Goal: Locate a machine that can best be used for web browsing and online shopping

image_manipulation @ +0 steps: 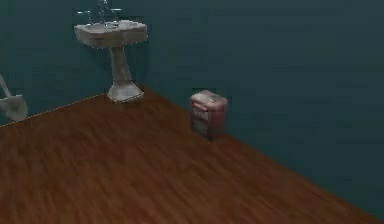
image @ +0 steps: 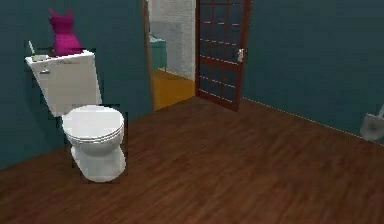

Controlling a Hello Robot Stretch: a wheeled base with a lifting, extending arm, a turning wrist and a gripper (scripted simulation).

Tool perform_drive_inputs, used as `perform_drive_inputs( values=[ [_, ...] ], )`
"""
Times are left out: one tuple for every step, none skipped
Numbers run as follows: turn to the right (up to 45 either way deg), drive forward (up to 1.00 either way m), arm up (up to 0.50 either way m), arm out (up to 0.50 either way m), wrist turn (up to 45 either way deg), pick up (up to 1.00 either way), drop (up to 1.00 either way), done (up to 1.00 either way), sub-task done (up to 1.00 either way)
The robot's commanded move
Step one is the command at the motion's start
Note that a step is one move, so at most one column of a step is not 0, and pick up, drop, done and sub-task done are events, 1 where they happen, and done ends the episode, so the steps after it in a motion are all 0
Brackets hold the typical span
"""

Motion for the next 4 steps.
perform_drive_inputs(
  values=[
    [0.0, 1.0, 0.0, 0.0, 0.0, 0.0, 0.0, 0.0, 0.0],
    [0.0, 1.0, 0.0, 0.0, 0.0, 0.0, 0.0, 0.0, 0.0],
    [0.0, 1.0, 0.0, 0.0, 0.0, 0.0, 0.0, 0.0, 0.0],
    [-42.0, 0.0, 0.0, 0.0, 0.0, 0.0, 0.0, 0.0, 0.0]
  ],
)
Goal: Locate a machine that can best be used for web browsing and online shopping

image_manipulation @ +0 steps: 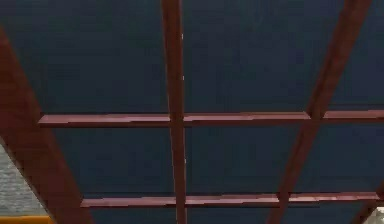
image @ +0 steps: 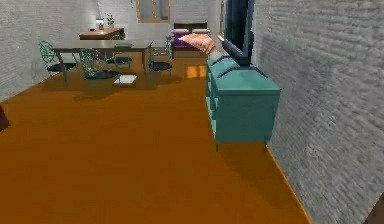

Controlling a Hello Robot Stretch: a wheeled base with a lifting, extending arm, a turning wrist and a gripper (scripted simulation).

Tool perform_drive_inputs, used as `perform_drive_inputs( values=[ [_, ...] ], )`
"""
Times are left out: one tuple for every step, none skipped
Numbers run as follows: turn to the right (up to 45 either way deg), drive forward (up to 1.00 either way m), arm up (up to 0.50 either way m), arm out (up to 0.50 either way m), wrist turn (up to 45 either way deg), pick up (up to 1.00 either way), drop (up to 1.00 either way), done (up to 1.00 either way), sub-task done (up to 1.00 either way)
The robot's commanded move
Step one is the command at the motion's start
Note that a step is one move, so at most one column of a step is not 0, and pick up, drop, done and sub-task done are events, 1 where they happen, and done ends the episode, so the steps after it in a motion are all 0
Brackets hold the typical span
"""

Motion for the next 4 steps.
perform_drive_inputs(
  values=[
    [0.0, 1.0, 0.0, 0.0, 0.0, 0.0, 0.0, 0.0, 0.0],
    [0.0, 1.0, 0.0, 0.0, 0.0, 0.0, 0.0, 0.0, 0.0],
    [0.0, 1.0, 0.0, 0.0, 0.0, 0.0, 0.0, 0.0, 0.0],
    [-9.0, 0.0, 0.0, 0.0, 0.0, 0.0, 0.0, 0.0, 0.0]
  ],
)
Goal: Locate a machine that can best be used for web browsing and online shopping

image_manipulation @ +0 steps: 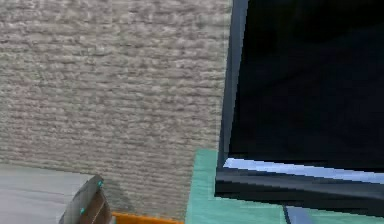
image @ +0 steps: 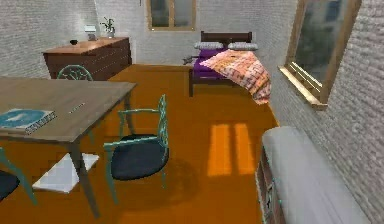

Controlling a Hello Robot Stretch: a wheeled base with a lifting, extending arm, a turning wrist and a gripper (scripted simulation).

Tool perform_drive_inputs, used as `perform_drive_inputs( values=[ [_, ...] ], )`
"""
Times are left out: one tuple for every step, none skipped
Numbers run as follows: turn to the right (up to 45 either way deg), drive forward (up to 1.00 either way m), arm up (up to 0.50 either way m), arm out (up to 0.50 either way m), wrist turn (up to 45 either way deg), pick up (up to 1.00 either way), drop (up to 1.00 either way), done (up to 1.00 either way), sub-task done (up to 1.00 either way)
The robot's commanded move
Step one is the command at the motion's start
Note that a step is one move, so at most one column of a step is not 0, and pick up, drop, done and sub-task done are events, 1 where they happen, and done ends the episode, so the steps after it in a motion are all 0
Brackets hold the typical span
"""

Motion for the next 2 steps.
perform_drive_inputs(
  values=[
    [0.0, 0.3, 0.0, 0.0, 0.0, 0.0, 0.0, 0.0, 0.0],
    [15.0, 0.0, 0.0, 0.0, 0.0, 0.0, 0.0, 0.0, 0.0]
  ],
)
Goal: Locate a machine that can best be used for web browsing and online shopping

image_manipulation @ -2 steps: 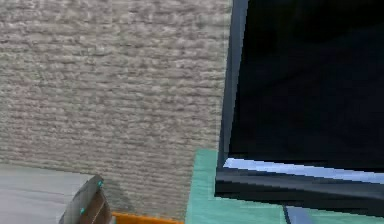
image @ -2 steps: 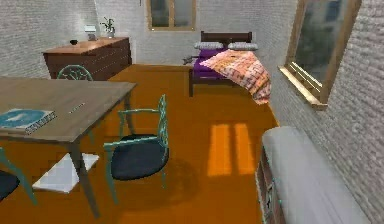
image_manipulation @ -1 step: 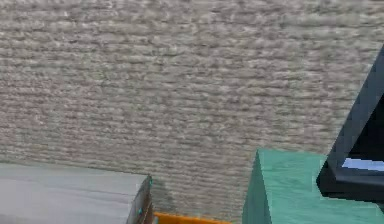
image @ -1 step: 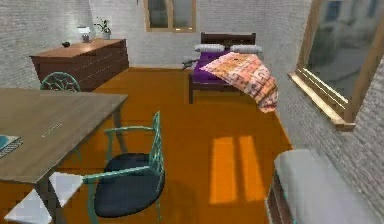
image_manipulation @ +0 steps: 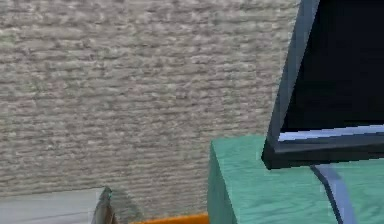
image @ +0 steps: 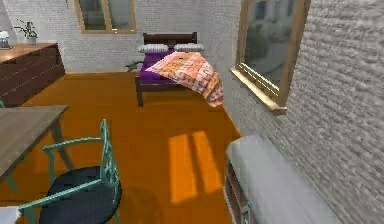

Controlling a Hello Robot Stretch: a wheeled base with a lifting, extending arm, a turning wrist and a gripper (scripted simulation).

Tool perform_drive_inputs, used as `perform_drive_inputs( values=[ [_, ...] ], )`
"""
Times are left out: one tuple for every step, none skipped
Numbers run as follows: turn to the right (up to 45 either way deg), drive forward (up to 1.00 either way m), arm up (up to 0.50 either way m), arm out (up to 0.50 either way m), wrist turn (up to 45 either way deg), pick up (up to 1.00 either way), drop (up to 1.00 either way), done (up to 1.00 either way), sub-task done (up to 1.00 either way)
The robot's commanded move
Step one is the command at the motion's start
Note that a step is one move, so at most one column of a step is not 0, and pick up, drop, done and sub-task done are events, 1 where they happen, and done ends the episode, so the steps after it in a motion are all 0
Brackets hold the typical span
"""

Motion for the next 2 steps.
perform_drive_inputs(
  values=[
    [0.0, 0.75, 0.0, 0.0, 0.0, 0.0, 0.0, 0.0, 0.0],
    [-3.0, 0.0, 0.0, 0.0, 0.0, 0.0, 0.0, 0.0, 0.0]
  ],
)
